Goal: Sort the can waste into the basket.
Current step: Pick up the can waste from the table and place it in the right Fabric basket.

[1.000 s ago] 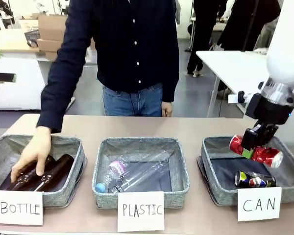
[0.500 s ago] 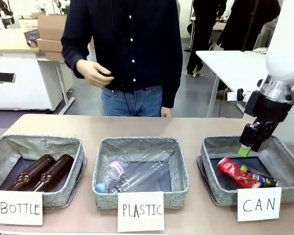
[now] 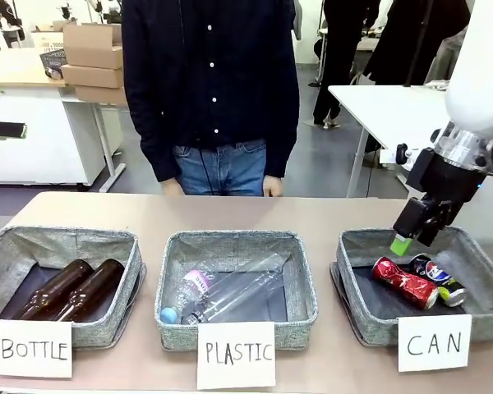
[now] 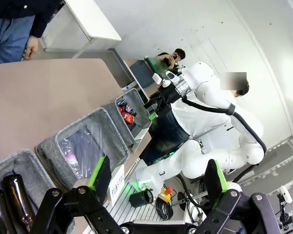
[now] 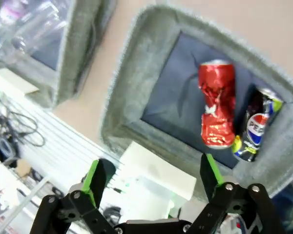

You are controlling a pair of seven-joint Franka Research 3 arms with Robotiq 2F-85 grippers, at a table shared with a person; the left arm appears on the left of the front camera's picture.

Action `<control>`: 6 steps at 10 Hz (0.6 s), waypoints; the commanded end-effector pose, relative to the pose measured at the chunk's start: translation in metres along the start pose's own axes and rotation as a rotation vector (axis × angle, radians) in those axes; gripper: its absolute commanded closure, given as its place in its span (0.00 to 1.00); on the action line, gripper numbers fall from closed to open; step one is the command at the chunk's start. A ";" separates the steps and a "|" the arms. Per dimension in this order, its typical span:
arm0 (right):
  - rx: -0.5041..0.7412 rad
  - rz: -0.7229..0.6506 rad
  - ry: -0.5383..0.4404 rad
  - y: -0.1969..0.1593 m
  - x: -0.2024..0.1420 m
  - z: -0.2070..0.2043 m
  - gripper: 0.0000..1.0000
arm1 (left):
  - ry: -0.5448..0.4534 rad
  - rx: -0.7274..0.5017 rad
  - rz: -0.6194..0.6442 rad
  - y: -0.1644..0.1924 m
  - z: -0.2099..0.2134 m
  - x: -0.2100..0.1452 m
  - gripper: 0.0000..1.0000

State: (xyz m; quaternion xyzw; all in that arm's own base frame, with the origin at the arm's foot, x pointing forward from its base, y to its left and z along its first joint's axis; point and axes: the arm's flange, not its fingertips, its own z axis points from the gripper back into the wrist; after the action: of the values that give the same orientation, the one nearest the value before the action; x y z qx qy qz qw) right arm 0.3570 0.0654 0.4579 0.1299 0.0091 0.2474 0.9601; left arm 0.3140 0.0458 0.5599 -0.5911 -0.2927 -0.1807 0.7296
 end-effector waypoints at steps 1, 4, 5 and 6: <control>0.202 0.026 -0.142 0.000 0.004 0.011 0.00 | -0.012 -0.017 0.003 -0.002 -0.001 0.001 0.00; 1.286 0.275 -0.778 0.013 -0.021 0.070 0.00 | -0.012 -0.017 0.003 -0.002 -0.001 0.001 0.00; 1.519 0.360 -0.854 0.003 -0.028 0.073 0.00 | -0.012 -0.017 0.003 -0.002 -0.001 0.001 0.00; 1.614 0.371 -0.894 0.000 -0.031 0.074 0.00 | -0.012 -0.017 0.003 -0.002 -0.001 0.001 0.00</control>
State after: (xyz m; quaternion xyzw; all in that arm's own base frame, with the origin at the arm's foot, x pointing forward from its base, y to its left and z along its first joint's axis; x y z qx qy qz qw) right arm 0.3334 0.0373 0.5482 0.5137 -0.1691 0.2250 0.8105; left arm 0.3139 0.0459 0.5598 -0.5911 -0.2929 -0.1804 0.7296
